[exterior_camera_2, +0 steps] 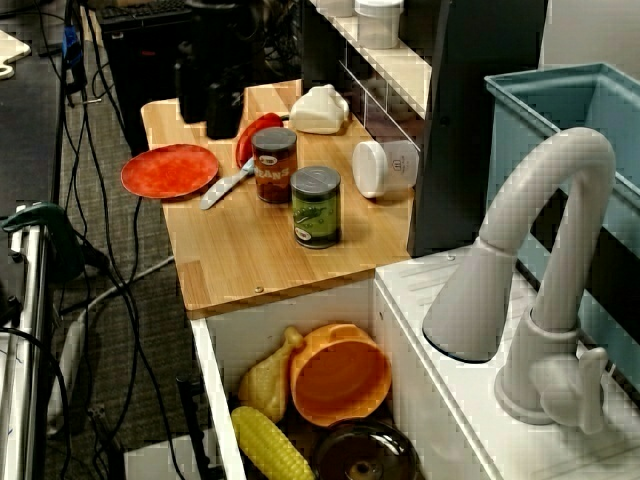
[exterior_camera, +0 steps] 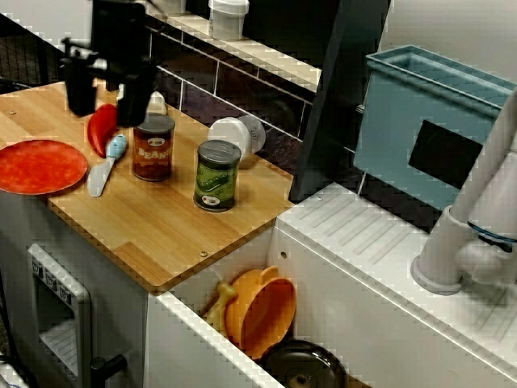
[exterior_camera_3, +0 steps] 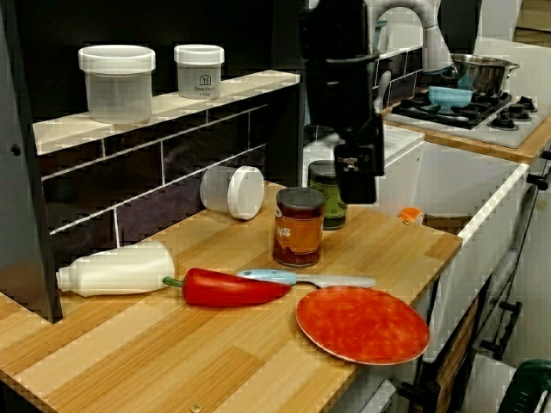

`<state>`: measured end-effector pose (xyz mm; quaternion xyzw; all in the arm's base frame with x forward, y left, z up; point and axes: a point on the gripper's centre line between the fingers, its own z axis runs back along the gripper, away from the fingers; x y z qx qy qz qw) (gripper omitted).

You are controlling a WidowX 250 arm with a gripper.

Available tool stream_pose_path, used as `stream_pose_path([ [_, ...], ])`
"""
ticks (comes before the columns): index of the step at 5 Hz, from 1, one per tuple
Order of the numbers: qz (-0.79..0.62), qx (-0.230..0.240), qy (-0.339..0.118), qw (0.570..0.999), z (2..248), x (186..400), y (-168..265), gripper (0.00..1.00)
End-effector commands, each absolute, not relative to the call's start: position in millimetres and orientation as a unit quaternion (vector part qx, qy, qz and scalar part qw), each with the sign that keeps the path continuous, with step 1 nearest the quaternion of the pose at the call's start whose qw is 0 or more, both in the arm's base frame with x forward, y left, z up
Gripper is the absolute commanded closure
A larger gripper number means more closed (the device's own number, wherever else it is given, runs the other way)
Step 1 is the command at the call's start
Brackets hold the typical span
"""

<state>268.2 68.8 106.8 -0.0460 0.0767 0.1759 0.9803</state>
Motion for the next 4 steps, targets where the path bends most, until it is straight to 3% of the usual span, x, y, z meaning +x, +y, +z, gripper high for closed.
stream_pose_path([
  [1,0.210,-0.044,0.063,0.975,121,305,112,0.00],
  [4,0.194,-0.060,0.107,0.973,125,293,145,0.00],
])
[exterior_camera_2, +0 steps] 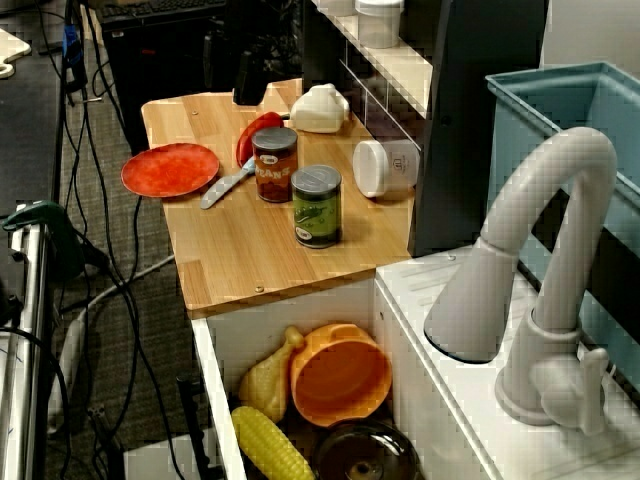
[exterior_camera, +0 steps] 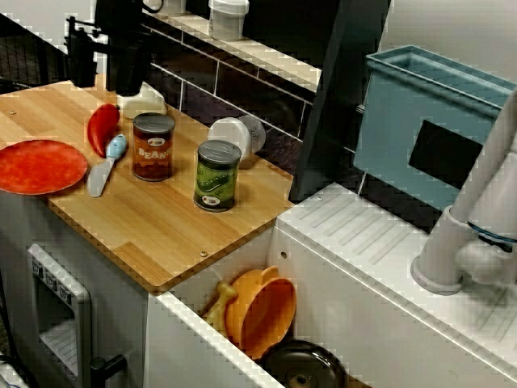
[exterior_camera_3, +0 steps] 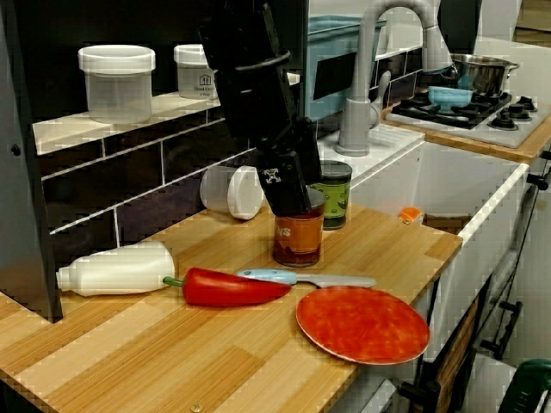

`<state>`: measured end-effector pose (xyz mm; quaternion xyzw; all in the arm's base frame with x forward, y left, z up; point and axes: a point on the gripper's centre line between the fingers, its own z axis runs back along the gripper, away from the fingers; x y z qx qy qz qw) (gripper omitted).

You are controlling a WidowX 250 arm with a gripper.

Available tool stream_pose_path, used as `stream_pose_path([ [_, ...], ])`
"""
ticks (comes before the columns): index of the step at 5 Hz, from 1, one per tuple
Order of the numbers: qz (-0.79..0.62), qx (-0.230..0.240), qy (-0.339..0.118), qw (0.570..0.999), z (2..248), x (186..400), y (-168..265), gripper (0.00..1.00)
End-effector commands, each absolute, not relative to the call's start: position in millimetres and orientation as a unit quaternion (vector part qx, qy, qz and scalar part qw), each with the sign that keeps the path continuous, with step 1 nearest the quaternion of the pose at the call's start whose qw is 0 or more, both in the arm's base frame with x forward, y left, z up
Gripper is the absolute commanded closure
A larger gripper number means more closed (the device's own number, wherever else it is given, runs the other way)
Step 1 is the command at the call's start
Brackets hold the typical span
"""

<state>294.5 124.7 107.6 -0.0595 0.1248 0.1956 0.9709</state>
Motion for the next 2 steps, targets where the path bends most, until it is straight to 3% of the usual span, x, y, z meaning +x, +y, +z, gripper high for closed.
stream_pose_path([
  [1,0.194,-0.053,0.114,0.973,118.9,289.8,150.0,0.00],
  [2,0.199,-0.056,0.098,0.974,113.1,289.0,156.8,0.00],
])
